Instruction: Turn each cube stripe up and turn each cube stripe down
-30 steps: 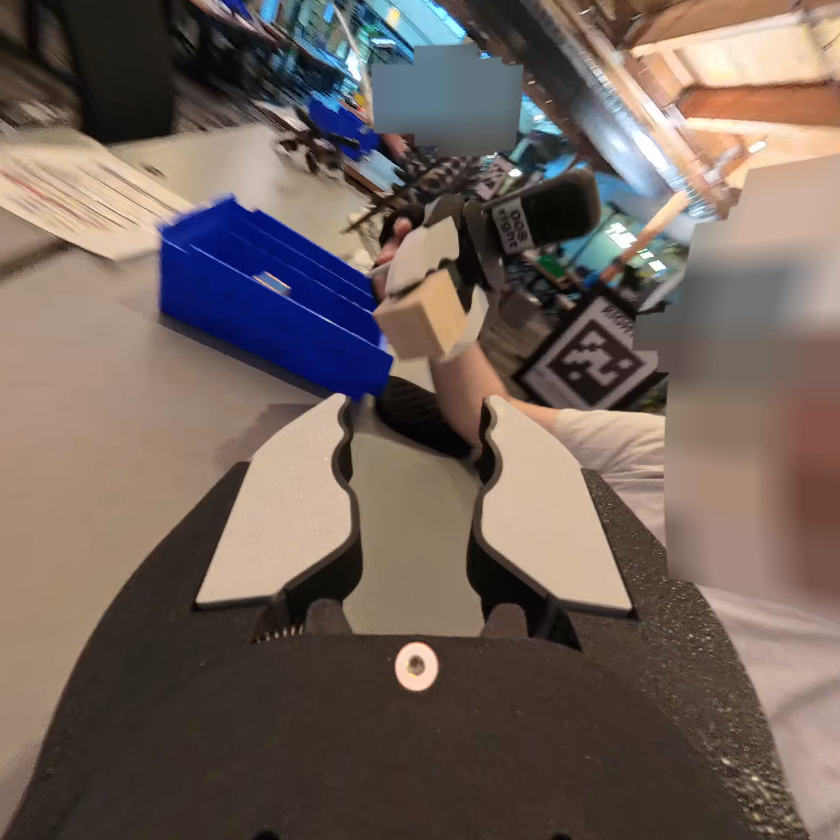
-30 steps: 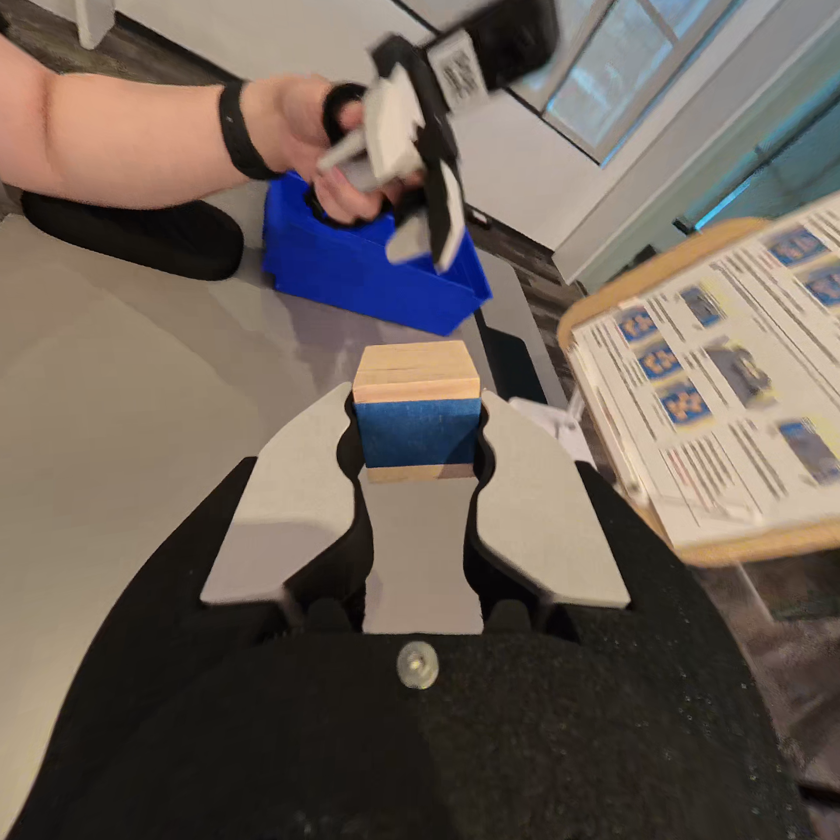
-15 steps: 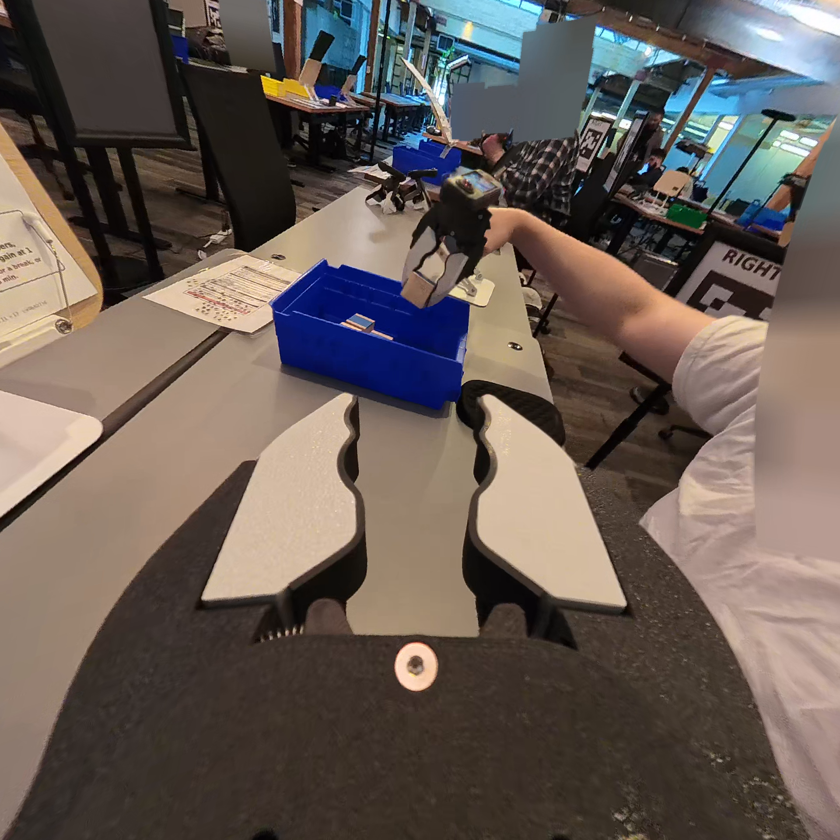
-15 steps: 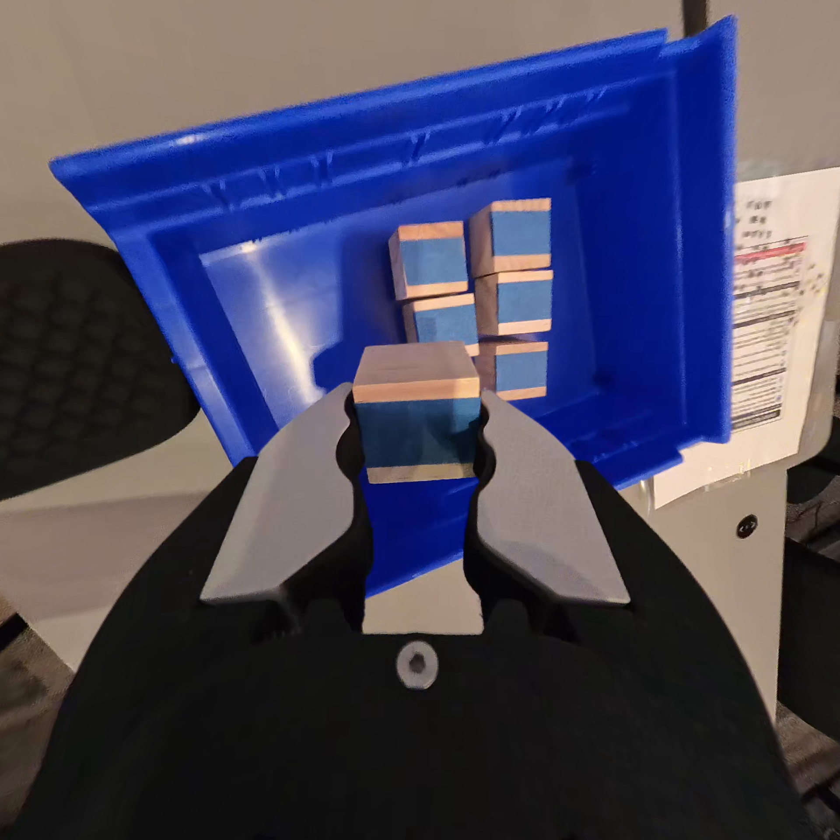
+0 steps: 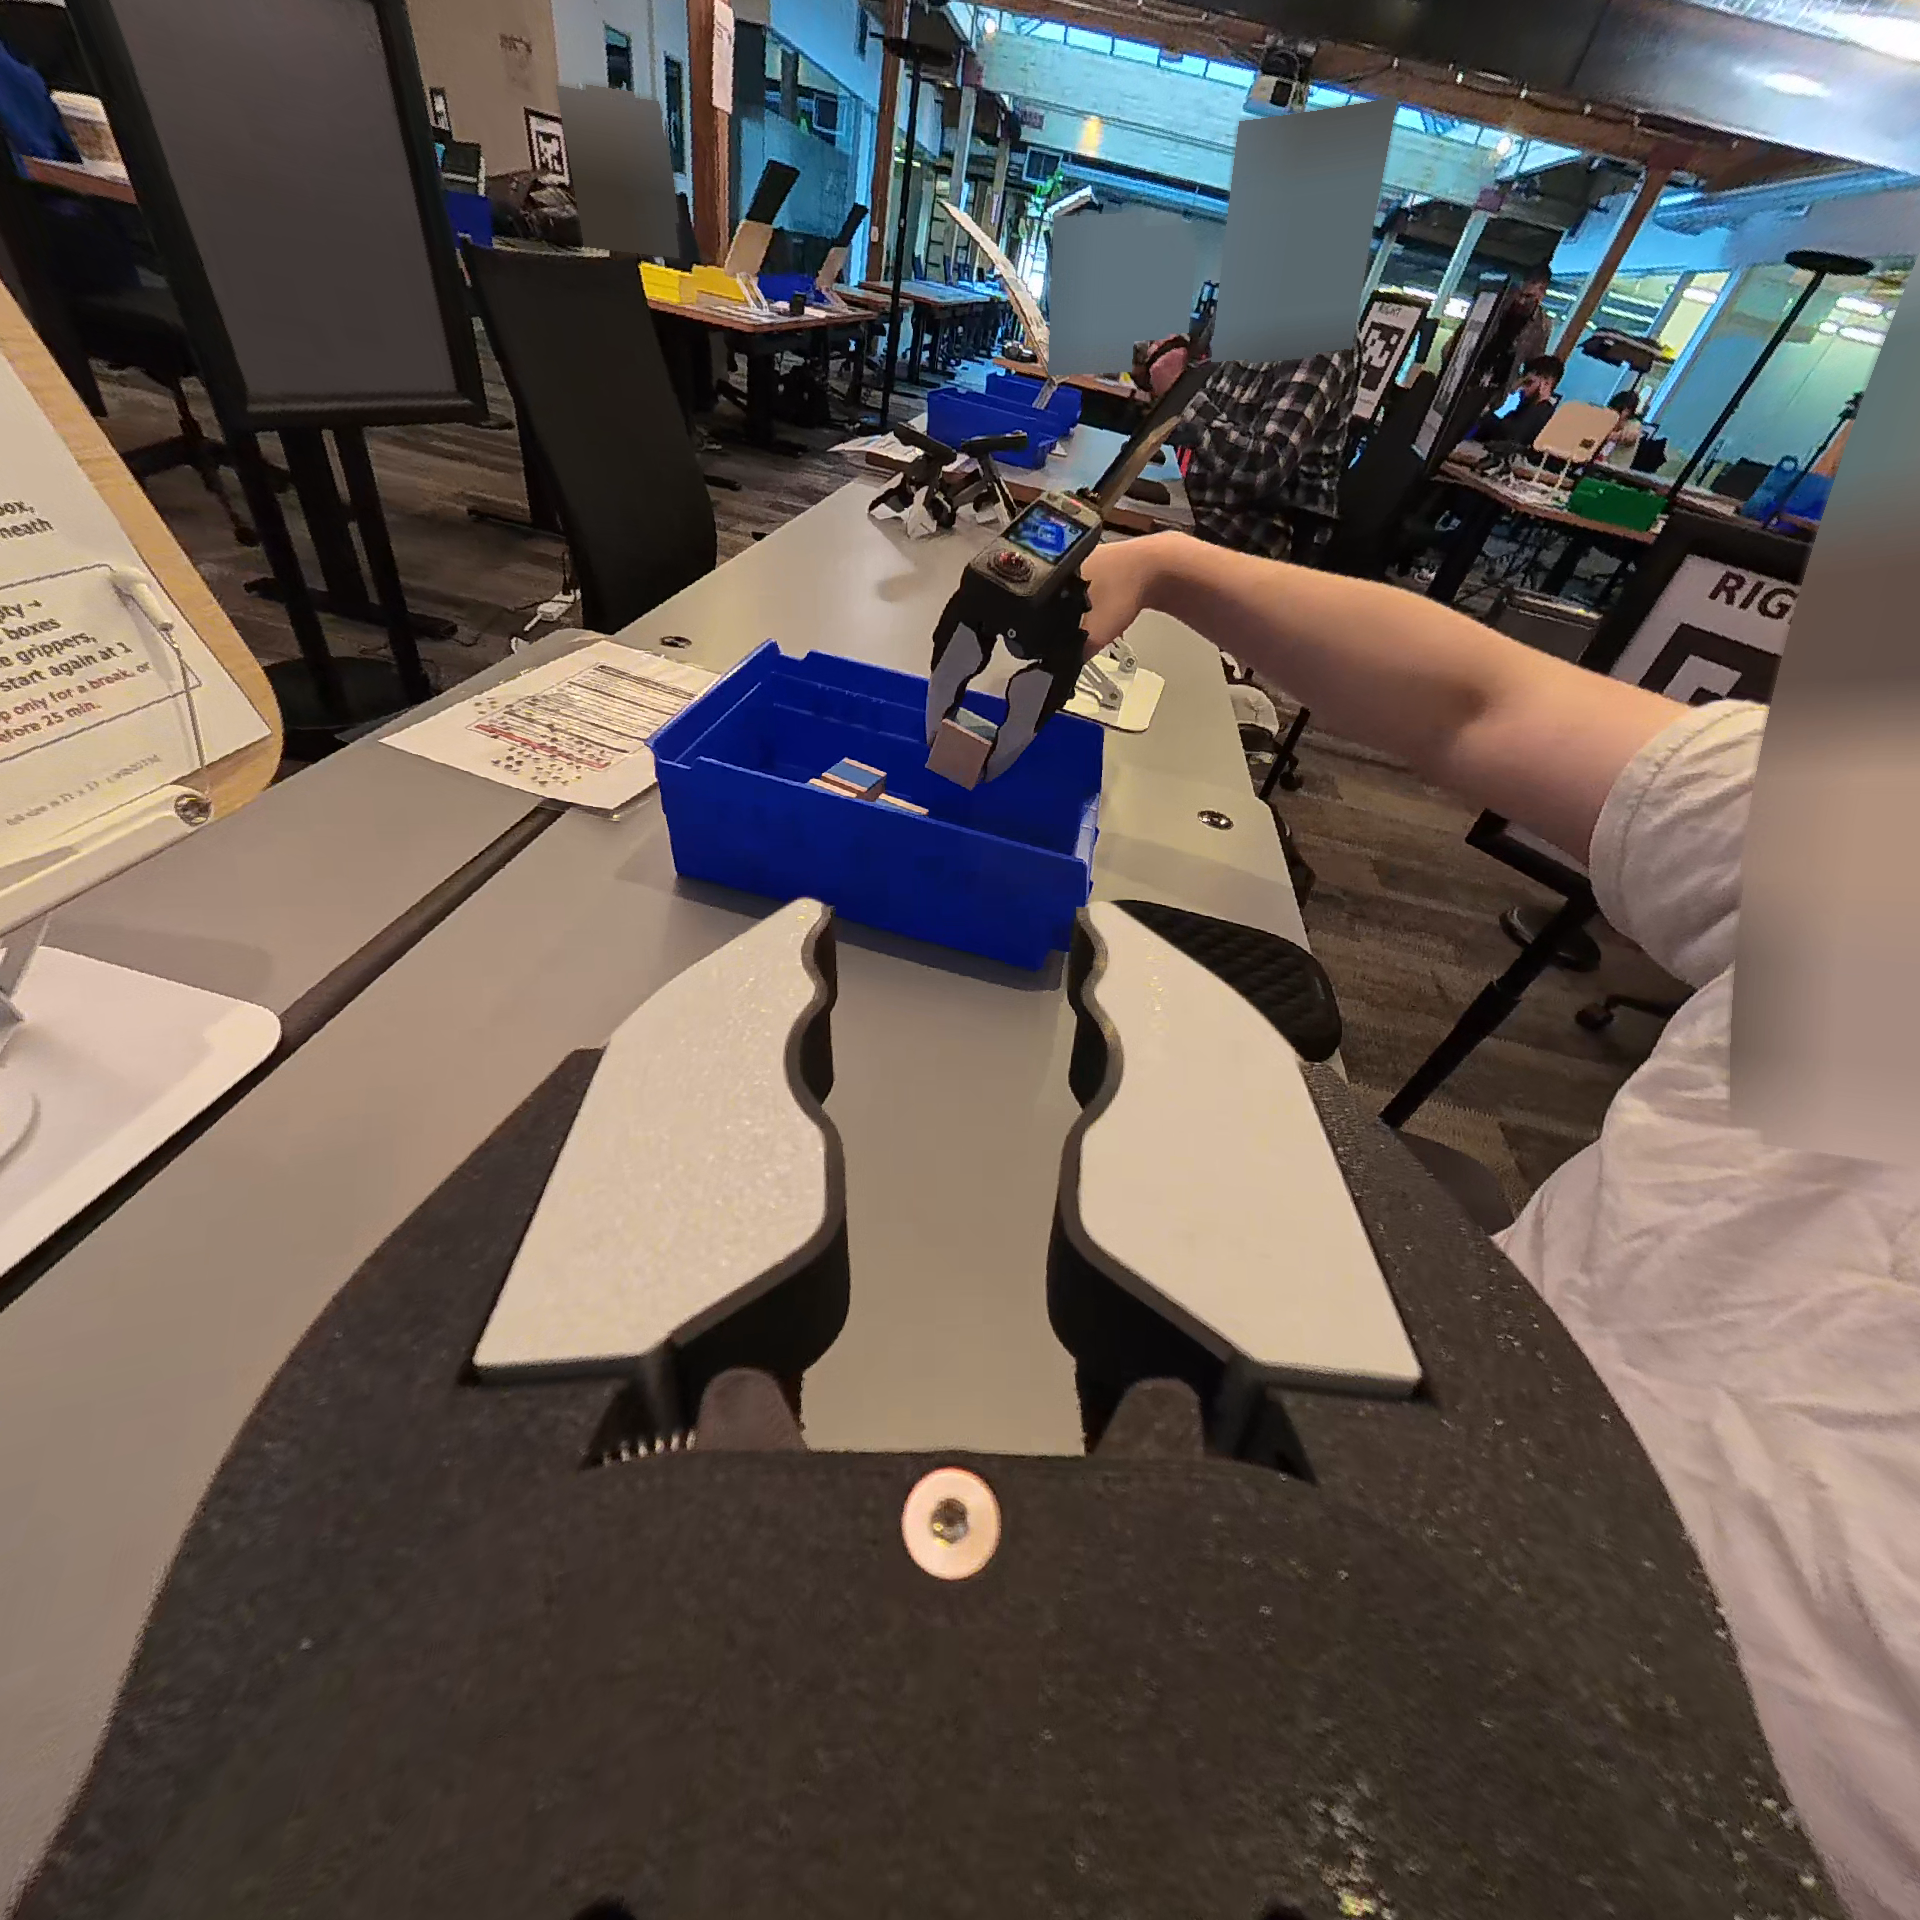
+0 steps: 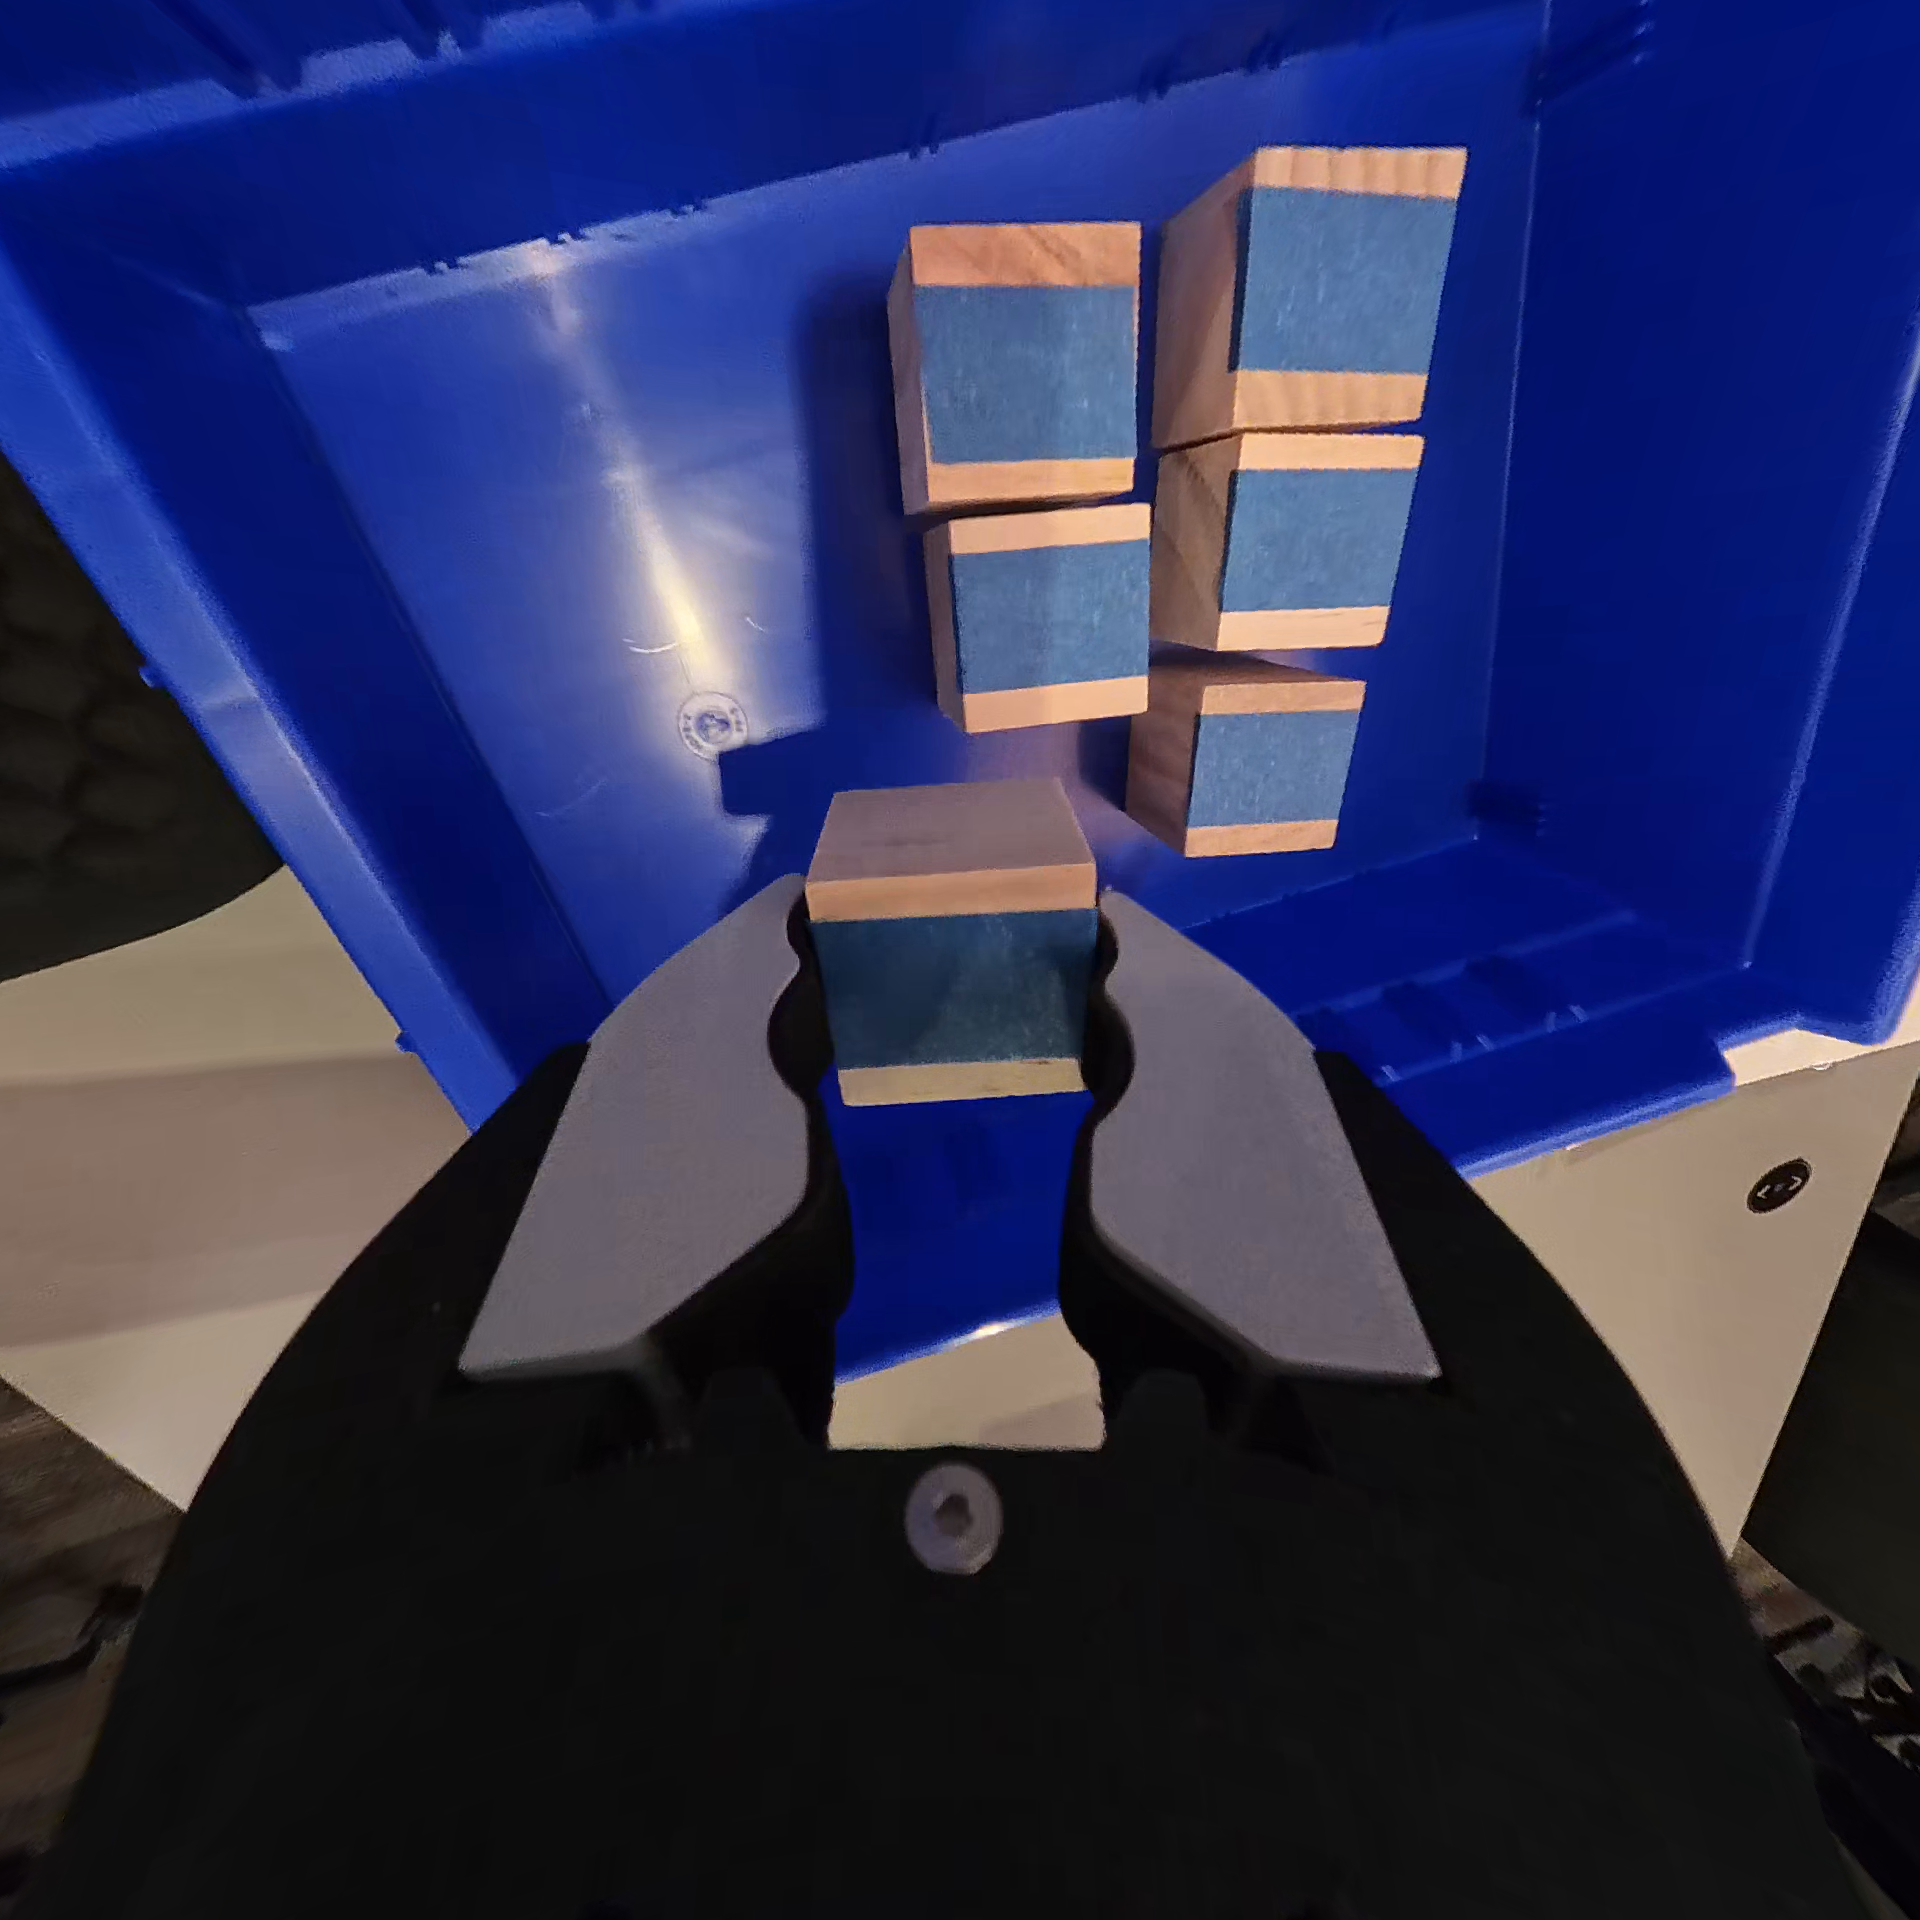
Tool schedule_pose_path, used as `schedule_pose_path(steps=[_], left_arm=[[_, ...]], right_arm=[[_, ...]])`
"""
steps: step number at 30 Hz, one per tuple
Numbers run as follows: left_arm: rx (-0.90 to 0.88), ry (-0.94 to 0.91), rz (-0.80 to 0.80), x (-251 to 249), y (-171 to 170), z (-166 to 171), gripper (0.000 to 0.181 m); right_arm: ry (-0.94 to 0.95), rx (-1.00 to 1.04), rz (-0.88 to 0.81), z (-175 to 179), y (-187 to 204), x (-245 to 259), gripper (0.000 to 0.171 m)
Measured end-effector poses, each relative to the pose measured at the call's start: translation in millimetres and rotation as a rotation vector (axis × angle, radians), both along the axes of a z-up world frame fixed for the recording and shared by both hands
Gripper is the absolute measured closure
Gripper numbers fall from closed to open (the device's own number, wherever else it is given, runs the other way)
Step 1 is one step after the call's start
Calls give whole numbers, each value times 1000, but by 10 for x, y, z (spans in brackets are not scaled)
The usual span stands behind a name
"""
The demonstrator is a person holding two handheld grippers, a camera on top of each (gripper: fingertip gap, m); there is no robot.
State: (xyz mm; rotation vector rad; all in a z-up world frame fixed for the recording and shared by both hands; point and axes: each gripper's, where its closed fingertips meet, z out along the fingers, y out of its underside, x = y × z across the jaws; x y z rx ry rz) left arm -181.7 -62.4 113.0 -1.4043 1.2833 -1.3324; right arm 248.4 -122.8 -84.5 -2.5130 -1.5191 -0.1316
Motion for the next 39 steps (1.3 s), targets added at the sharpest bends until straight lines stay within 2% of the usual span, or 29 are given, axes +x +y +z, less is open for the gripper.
schedule_pose_path(steps=[10,25,36,39], left_arm=[[0,-2,-7,35,-4,-26,140],[12,13,-12,68,-27,-80,141],[8,10,-20,56,-47,-66,142],[18,12,-17,16,-58,-36,142]], right_arm=[[-115,-57,-9,-202,-2,204,125],[-218,-122,39,-558,204,288,124],[-277,-58,58,-605,292,381,123],[-261,-16,49,-558,327,352,118]])
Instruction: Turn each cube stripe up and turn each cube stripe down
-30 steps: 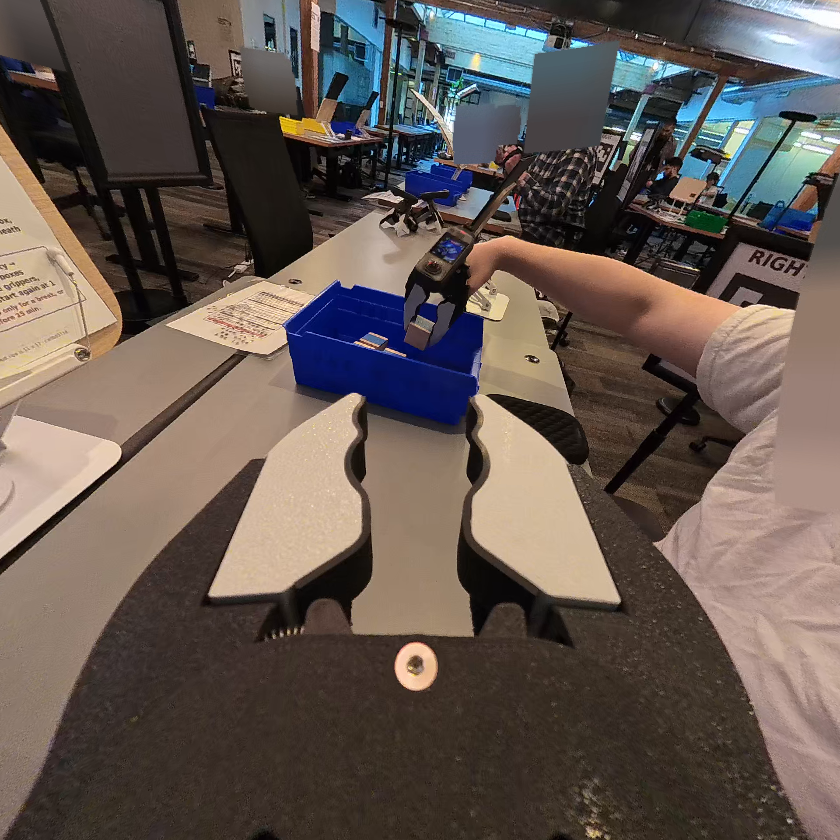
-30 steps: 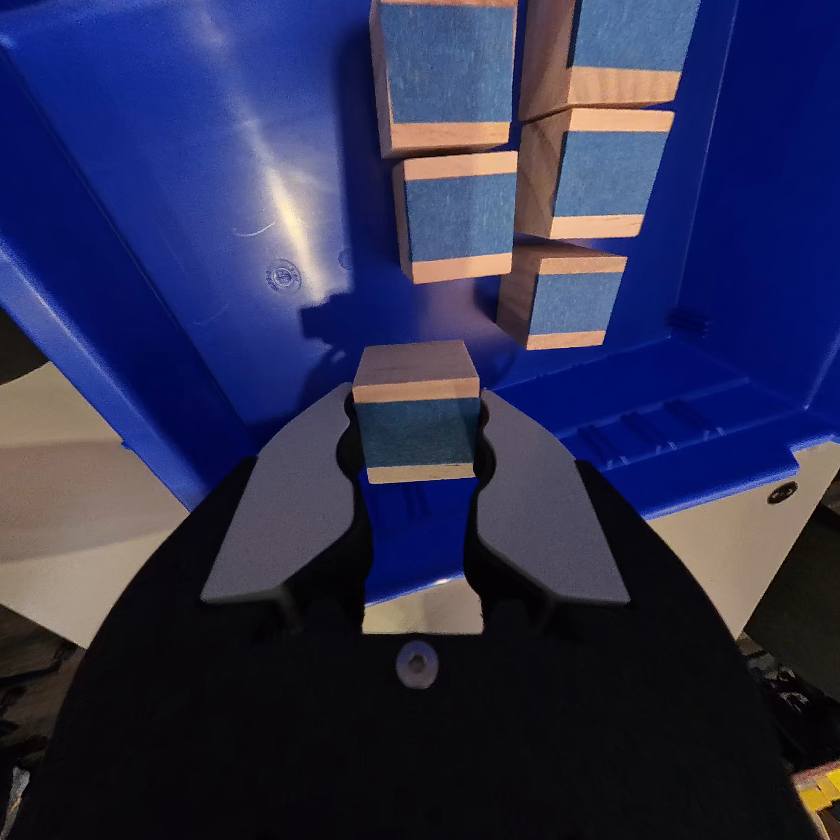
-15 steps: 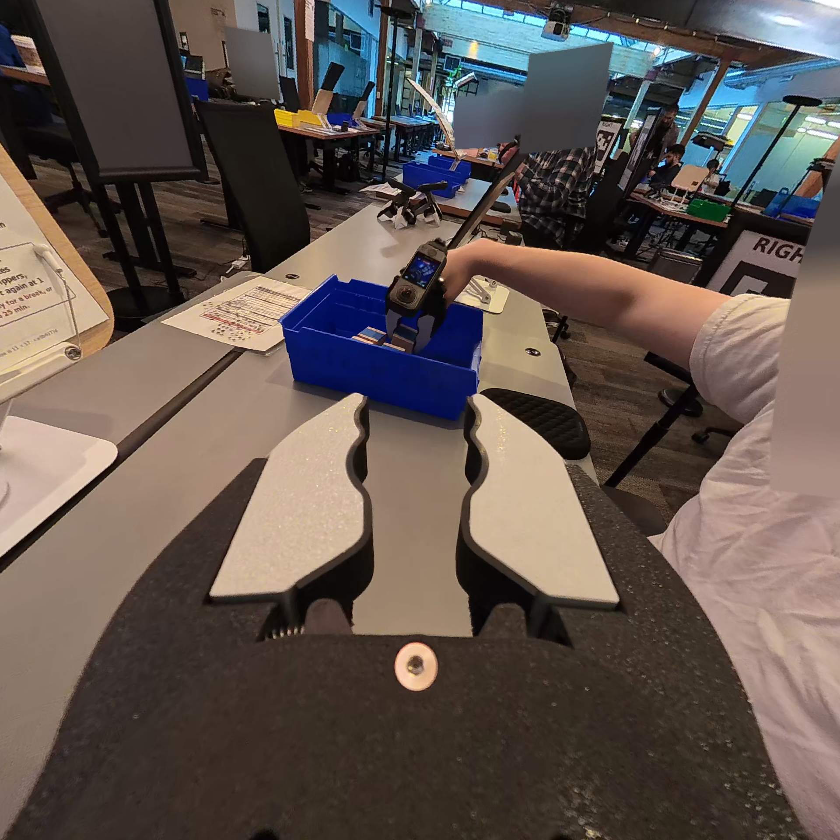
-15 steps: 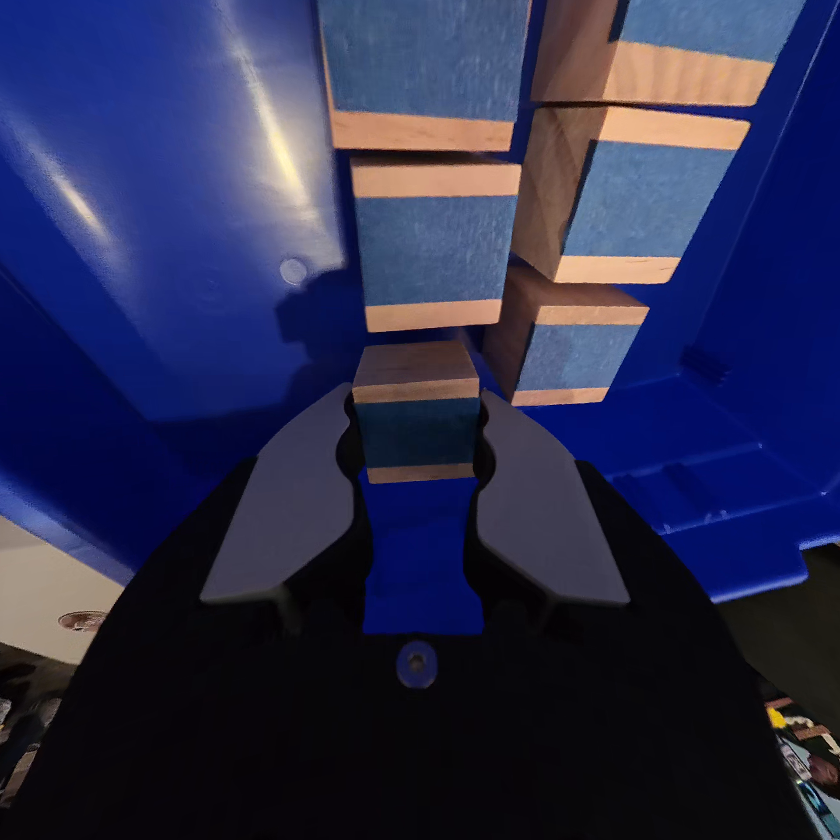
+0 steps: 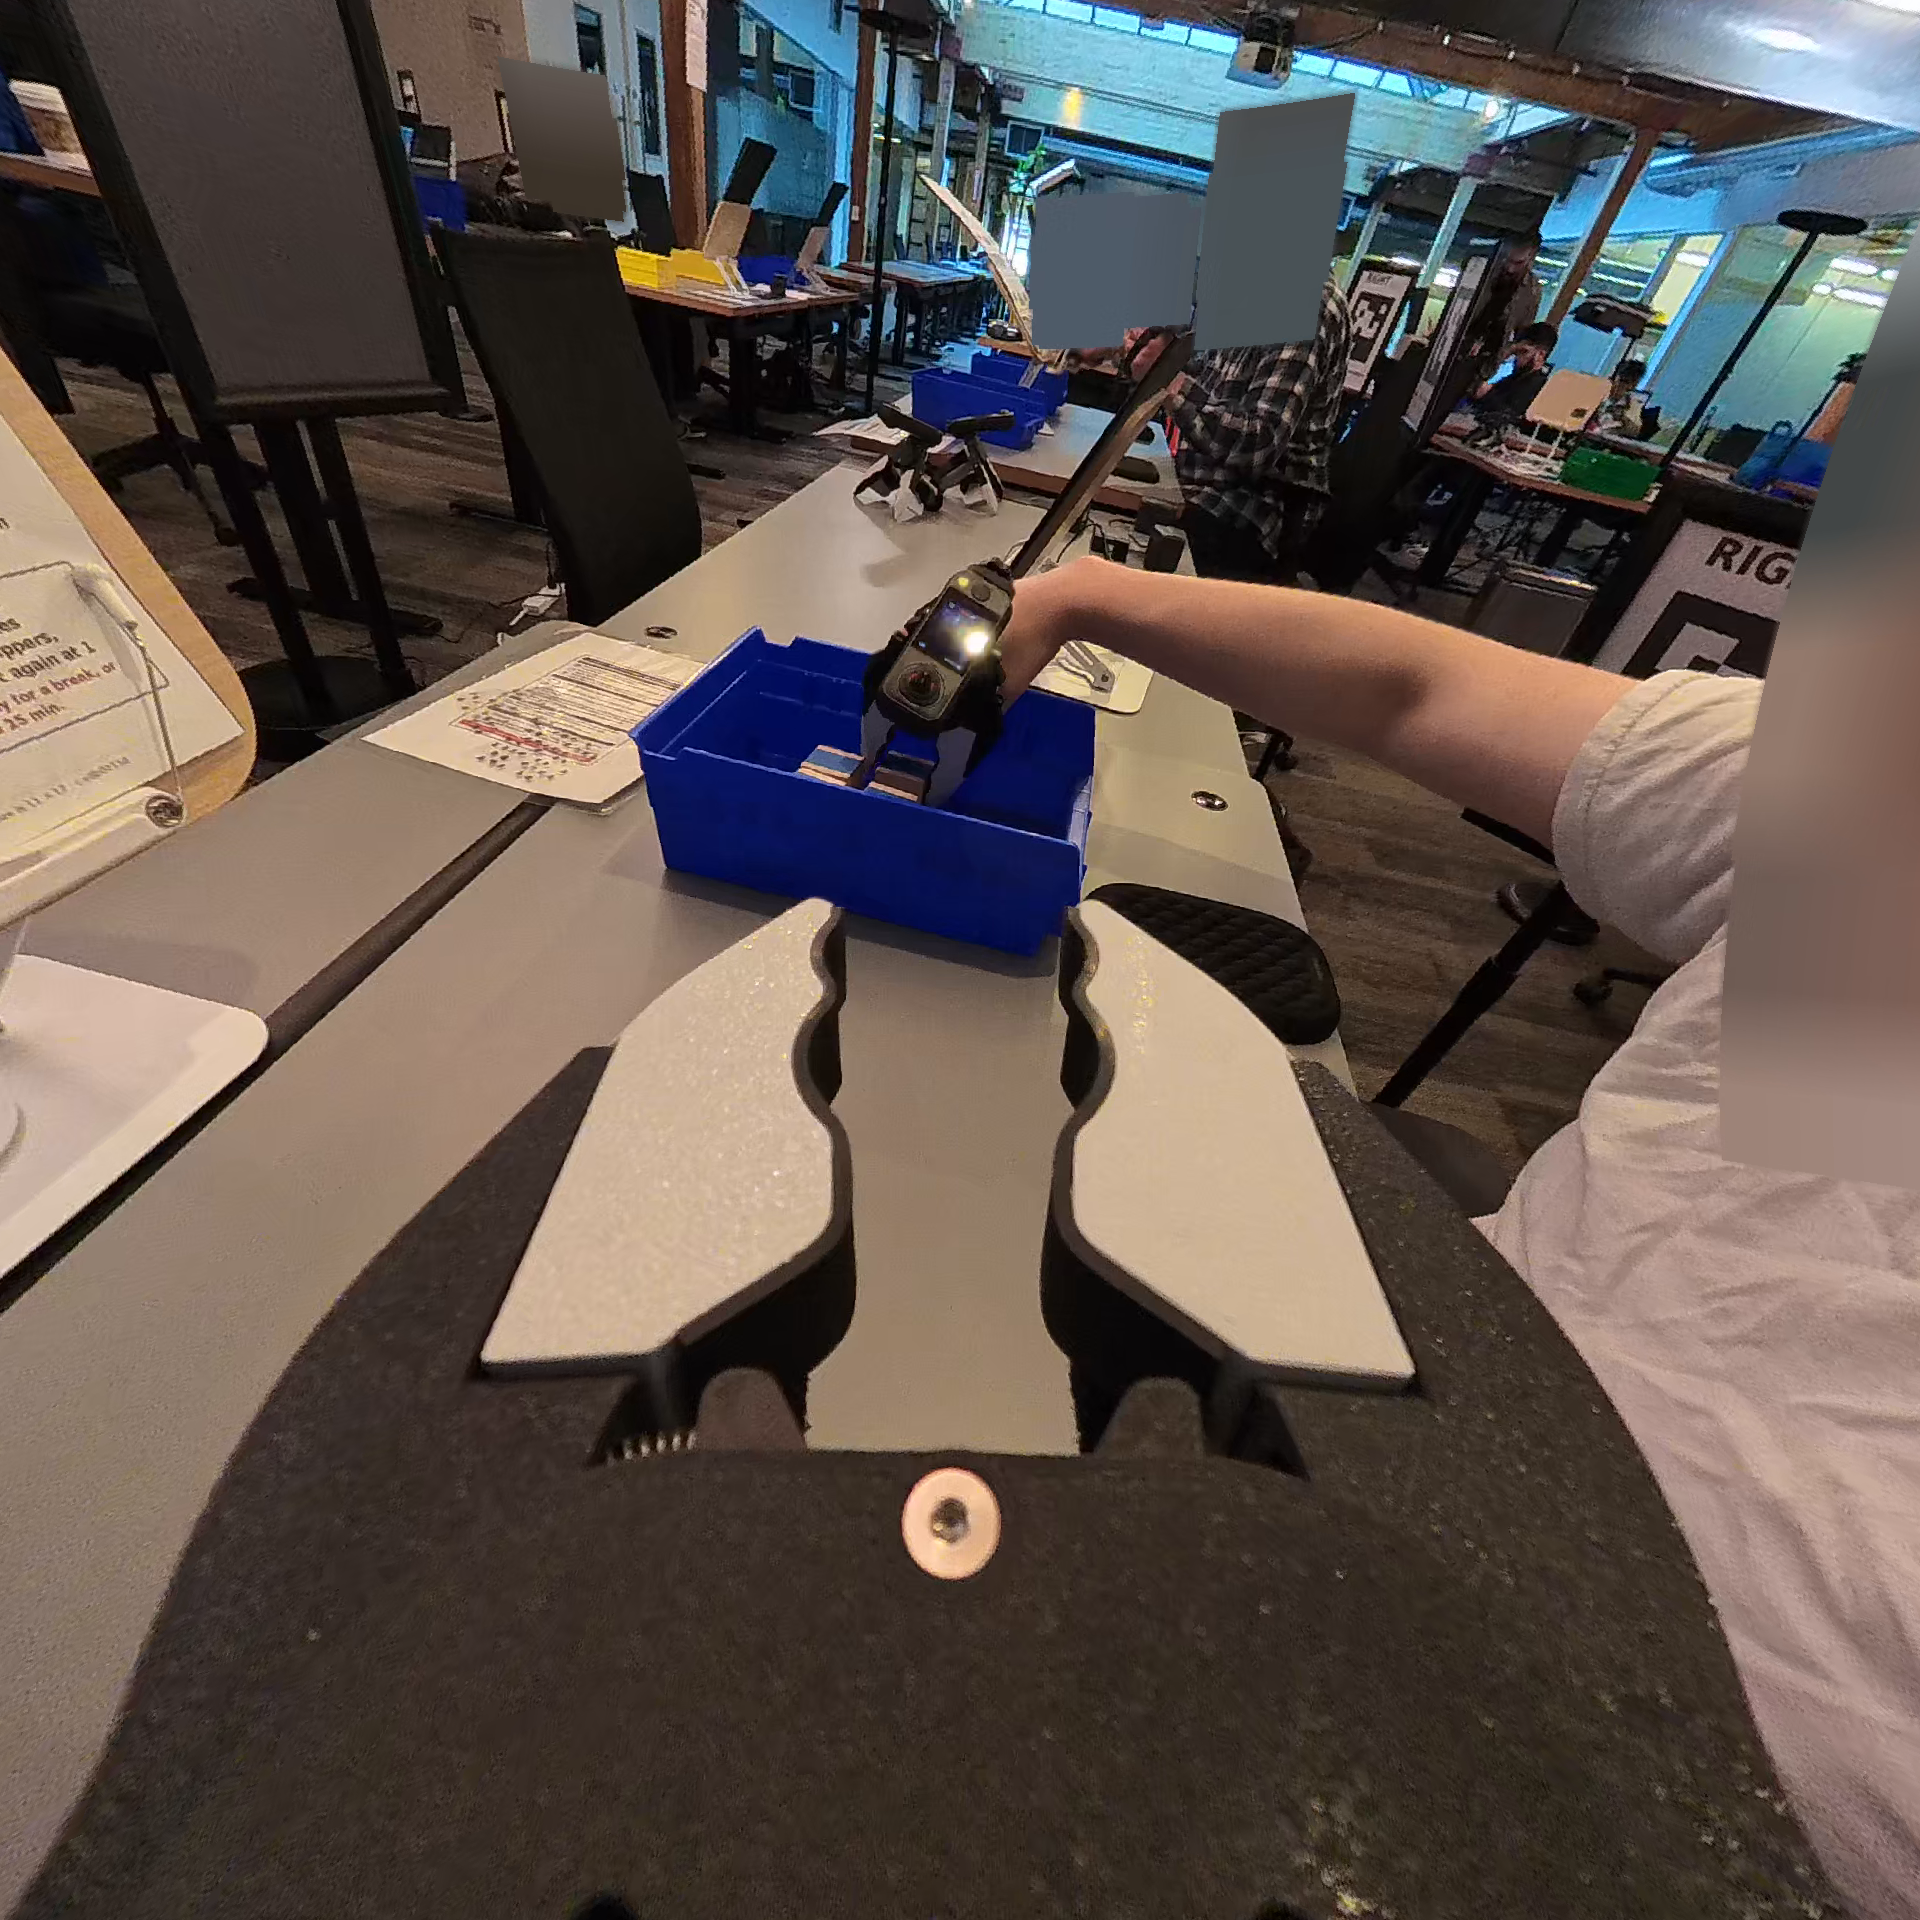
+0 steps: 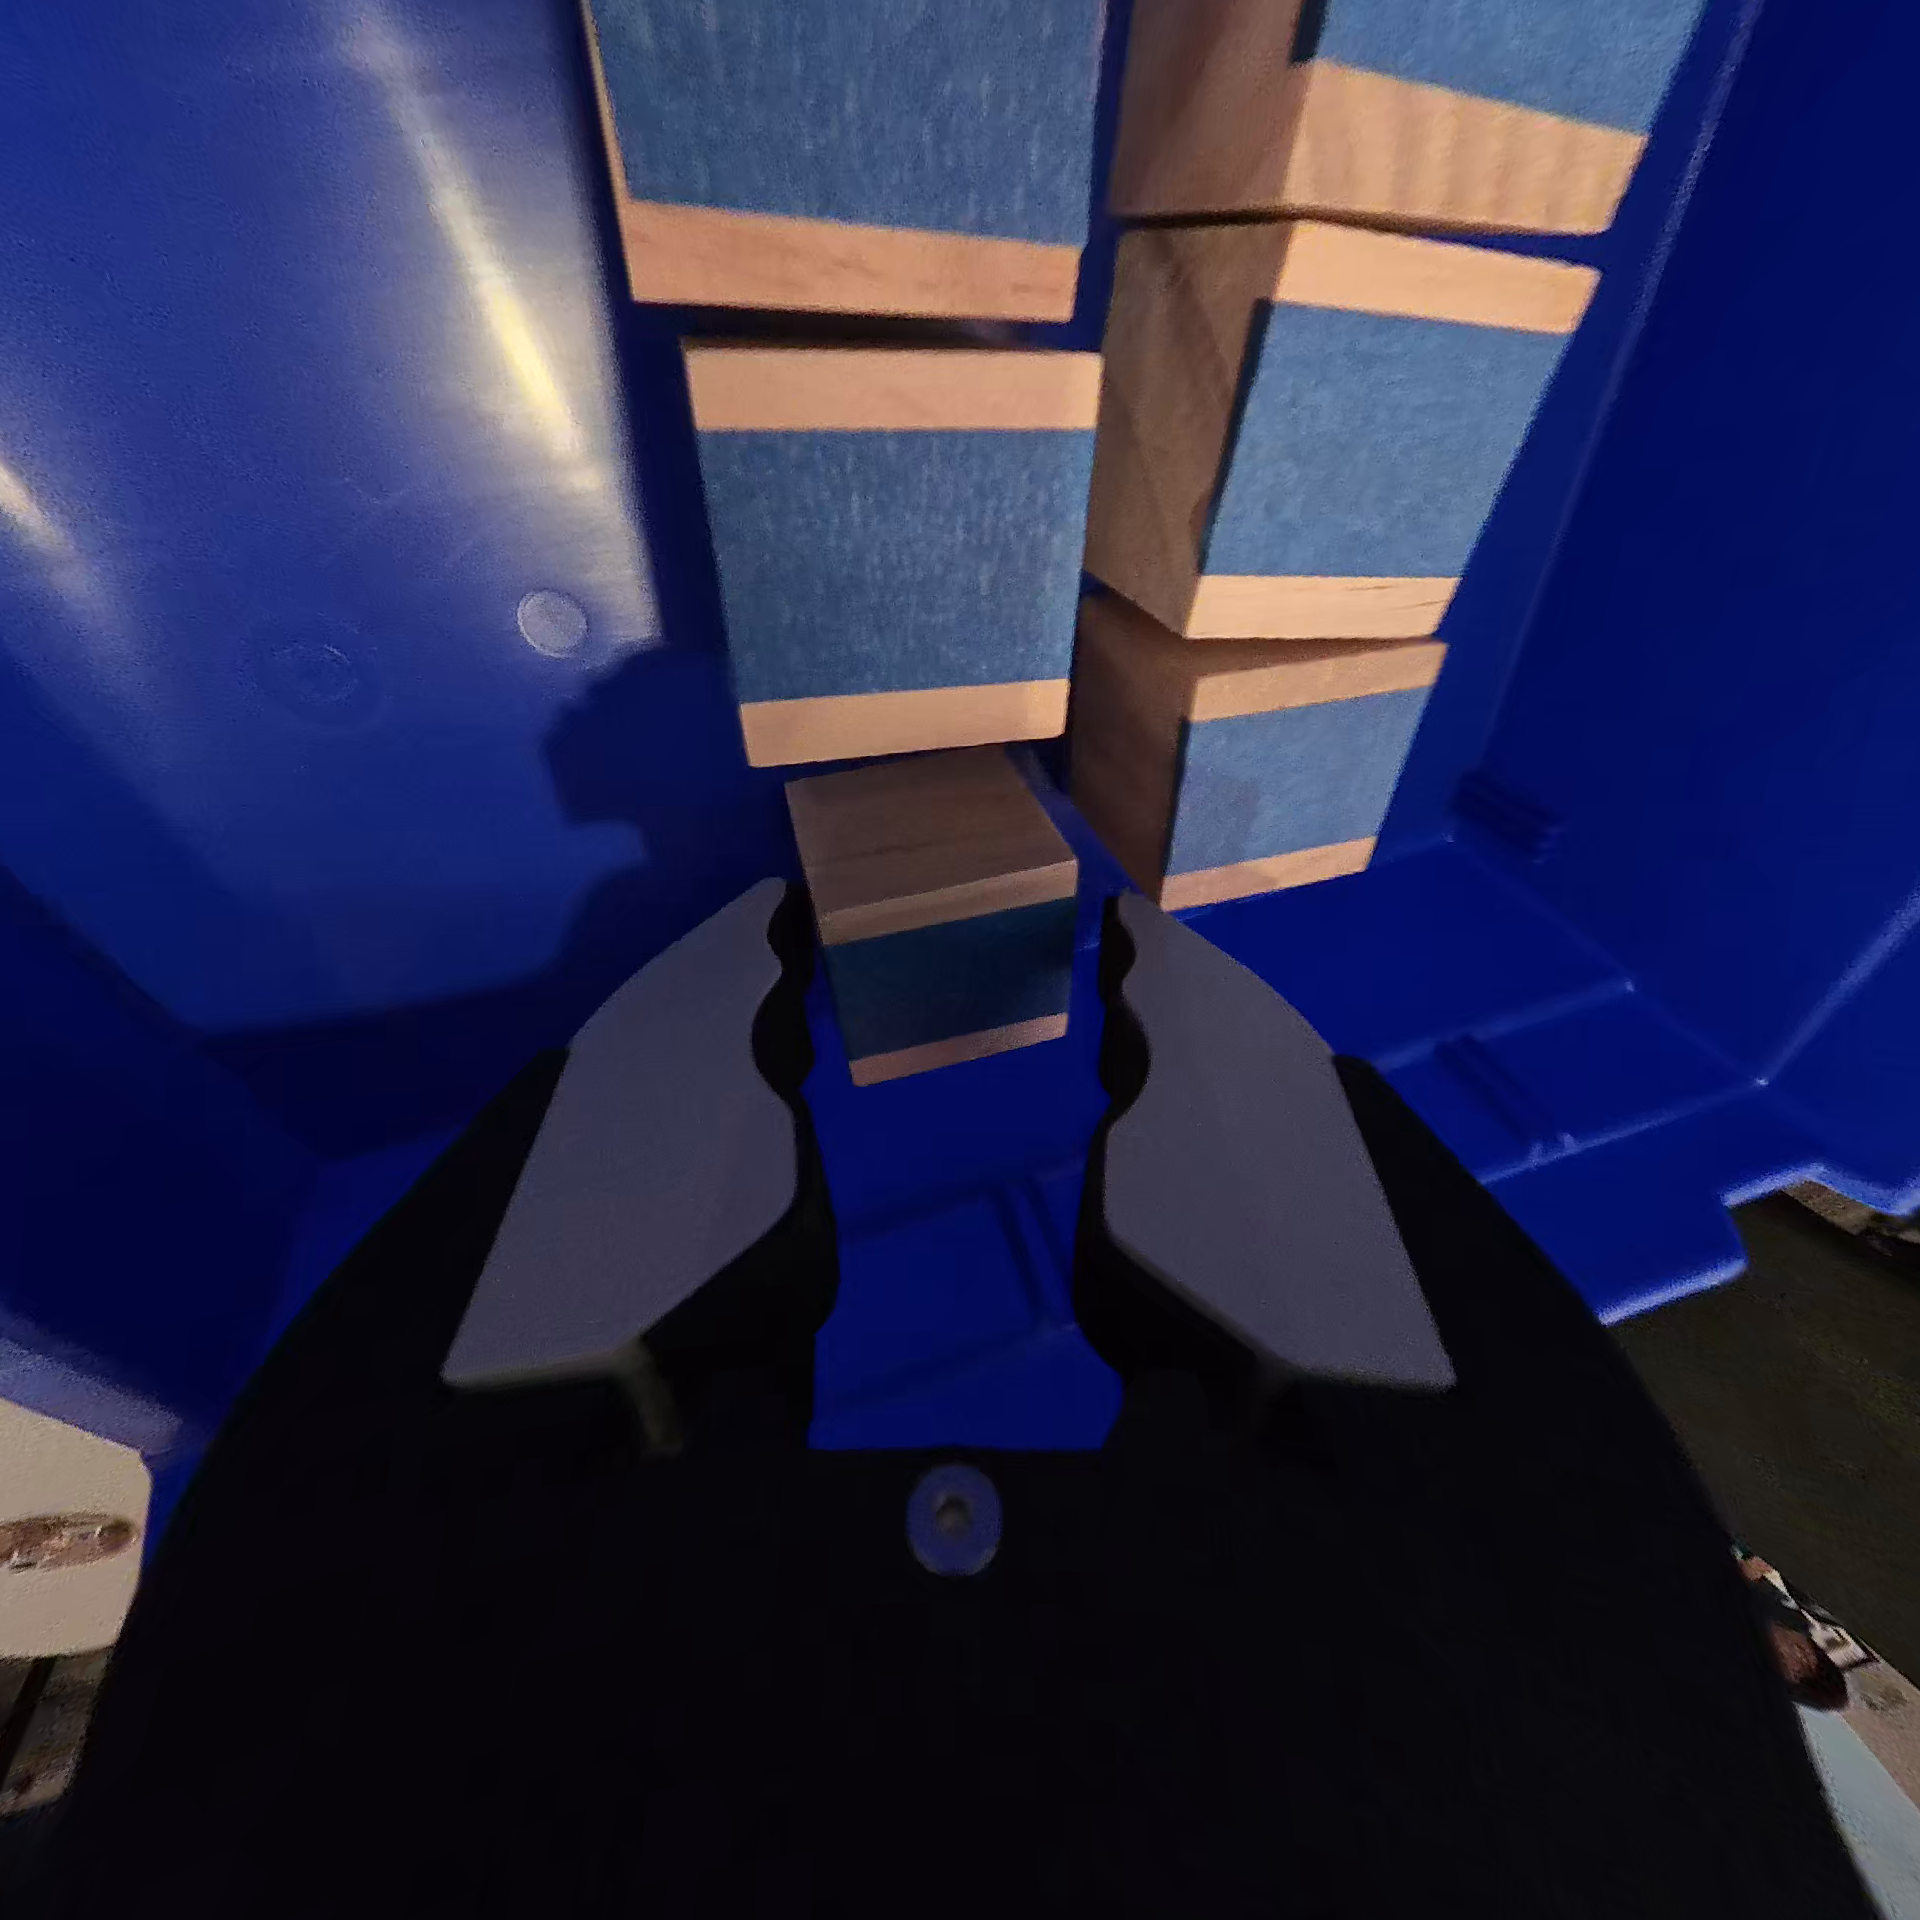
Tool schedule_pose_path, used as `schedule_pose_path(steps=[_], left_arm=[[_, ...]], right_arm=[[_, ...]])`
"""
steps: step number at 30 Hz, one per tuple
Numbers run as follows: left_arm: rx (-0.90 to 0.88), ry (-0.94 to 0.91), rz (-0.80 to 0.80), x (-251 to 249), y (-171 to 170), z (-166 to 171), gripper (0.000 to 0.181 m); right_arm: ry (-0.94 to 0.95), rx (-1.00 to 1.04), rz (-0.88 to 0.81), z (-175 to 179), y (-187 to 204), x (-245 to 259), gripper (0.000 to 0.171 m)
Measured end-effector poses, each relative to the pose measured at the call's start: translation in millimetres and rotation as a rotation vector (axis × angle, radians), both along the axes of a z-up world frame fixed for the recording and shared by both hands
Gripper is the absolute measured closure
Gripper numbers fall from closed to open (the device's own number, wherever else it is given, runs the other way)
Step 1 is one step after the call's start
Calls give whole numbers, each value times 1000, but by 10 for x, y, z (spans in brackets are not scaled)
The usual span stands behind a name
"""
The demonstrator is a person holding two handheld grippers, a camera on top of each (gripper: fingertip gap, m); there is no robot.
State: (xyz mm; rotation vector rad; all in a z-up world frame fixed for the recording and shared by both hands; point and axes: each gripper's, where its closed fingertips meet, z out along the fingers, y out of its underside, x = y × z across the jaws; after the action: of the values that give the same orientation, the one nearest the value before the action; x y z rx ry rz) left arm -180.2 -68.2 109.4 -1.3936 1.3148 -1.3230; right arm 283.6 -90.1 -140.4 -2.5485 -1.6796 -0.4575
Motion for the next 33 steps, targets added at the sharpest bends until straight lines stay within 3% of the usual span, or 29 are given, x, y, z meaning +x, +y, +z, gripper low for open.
schedule_pose_path(steps=[6,11,19,21,33], left_arm=[[-1,-22,31,-136,10,135,142],[-12,-26,111,-297,95,258,144],[-2,-6,132,-405,5,278,144],[4,13,145,-455,-15,250,144],[-14,18,186,-602,28,212,144]], right_arm=[[89,97,-17,243,-93,-122,116],[262,206,-90,493,-121,-243,126],[26,30,-48,85,-19,18,117],[23,7,-40,33,-4,12,124],[59,3,-10,49,0,-150,123]])
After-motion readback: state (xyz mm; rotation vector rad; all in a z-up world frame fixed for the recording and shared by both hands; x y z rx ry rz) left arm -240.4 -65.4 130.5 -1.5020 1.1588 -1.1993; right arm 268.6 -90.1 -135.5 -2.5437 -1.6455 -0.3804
